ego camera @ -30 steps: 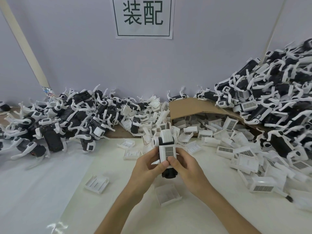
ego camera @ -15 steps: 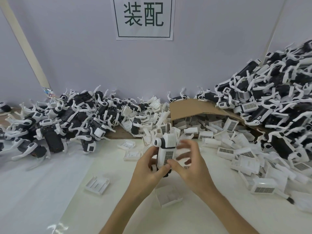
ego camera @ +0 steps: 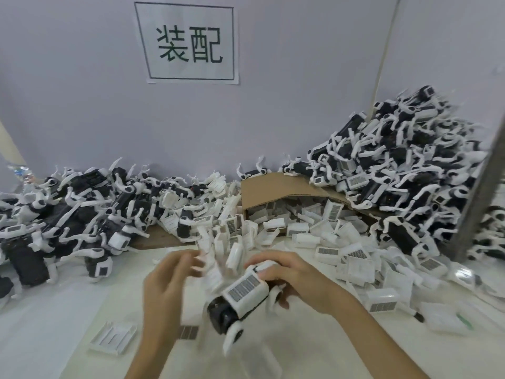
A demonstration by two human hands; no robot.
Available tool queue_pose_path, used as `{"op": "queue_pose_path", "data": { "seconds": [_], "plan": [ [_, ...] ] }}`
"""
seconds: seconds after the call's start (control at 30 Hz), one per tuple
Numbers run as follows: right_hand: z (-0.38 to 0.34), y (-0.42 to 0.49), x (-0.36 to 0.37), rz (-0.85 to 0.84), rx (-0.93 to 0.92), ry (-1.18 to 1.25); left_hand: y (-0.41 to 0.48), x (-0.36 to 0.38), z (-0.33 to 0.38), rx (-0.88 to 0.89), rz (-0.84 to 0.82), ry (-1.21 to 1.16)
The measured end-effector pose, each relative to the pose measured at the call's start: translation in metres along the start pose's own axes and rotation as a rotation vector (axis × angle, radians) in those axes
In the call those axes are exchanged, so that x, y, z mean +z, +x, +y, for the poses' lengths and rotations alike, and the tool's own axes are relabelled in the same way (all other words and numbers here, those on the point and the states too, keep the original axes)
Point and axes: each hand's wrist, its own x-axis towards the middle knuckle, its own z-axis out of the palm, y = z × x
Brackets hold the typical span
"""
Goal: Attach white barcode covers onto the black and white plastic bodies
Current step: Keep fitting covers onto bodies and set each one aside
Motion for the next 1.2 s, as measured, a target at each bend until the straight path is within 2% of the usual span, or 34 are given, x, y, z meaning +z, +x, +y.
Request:
{"op": "queue_pose_path", "data": {
  "seconds": [0.07, 0.1, 0.13, 0.2, 0.23, 0.27, 0.3, 0.33, 0.4, 0.47, 0.53, 0.6, 0.67, 0.77, 0.83, 0.9, 1.0, 1.13, 1.2],
  "plan": [
    [-0.021, 0.005, -0.010, -0.008, -0.017, -0.011, 0.005, -0.009, -0.006, -0.040, 0.139, -0.038],
    [-0.036, 0.009, -0.021, 0.046, -0.048, 0.025, 0.006, -0.011, -0.009, -0.071, 0.181, -0.065],
    [-0.054, 0.015, -0.037, 0.147, -0.101, 0.080, 0.008, -0.012, -0.010, -0.104, 0.206, -0.100],
    [-0.100, 0.023, -0.087, 0.473, -0.253, 0.175, 0.010, -0.013, -0.009, -0.163, 0.231, -0.165],
    [-0.124, 0.028, -0.115, 0.575, -0.372, 0.328, 0.010, -0.013, -0.009, -0.183, 0.229, -0.186],
    [-0.147, 0.033, -0.140, 0.609, -0.441, 0.584, 0.009, -0.012, -0.010, -0.198, 0.217, -0.193],
    [-0.163, 0.038, -0.162, 0.626, -0.467, 0.790, 0.008, -0.010, -0.010, -0.208, 0.200, -0.184],
    [-0.173, 0.043, -0.180, 0.667, -0.434, 0.833, 0.008, -0.008, -0.010, -0.215, 0.183, -0.164],
    [-0.171, 0.050, -0.185, 0.777, -0.255, 0.534, 0.009, -0.005, -0.009, -0.227, 0.159, -0.097],
    [-0.138, 0.057, -0.162, 0.882, -0.192, 0.236, 0.010, -0.003, -0.010, -0.238, 0.138, -0.012],
    [-0.087, 0.049, -0.117, 0.915, -0.160, -0.012, 0.009, -0.003, -0.011, -0.255, 0.127, 0.045],
    [-0.027, 0.035, -0.065, 0.817, -0.079, -0.201, 0.007, -0.004, -0.013, -0.278, 0.122, 0.081],
    [0.017, 0.022, -0.014, 0.645, -0.030, -0.255, 0.004, -0.003, -0.015, -0.305, 0.109, 0.131],
    [0.049, 0.020, 0.034, 0.363, 0.003, -0.525, 0.003, -0.001, -0.016, -0.361, 0.081, 0.194],
    [0.055, 0.020, 0.049, 0.256, -0.025, -0.712, 0.003, -0.001, -0.018, -0.389, 0.059, 0.226],
    [0.057, 0.020, 0.056, 0.205, -0.084, -0.806, 0.002, -0.001, -0.019, -0.391, 0.052, 0.249],
    [0.061, 0.020, 0.049, 0.230, -0.087, -0.783, 0.003, -0.003, -0.018, -0.383, 0.042, 0.278],
    [0.060, 0.019, 0.031, 0.388, 0.074, -0.985, 0.002, -0.004, -0.020, -0.420, 0.060, 0.490],
    [0.059, 0.017, 0.026, 0.391, 0.126, -0.948, 0.002, -0.005, -0.022, -0.433, 0.076, 0.641]
  ]
}}
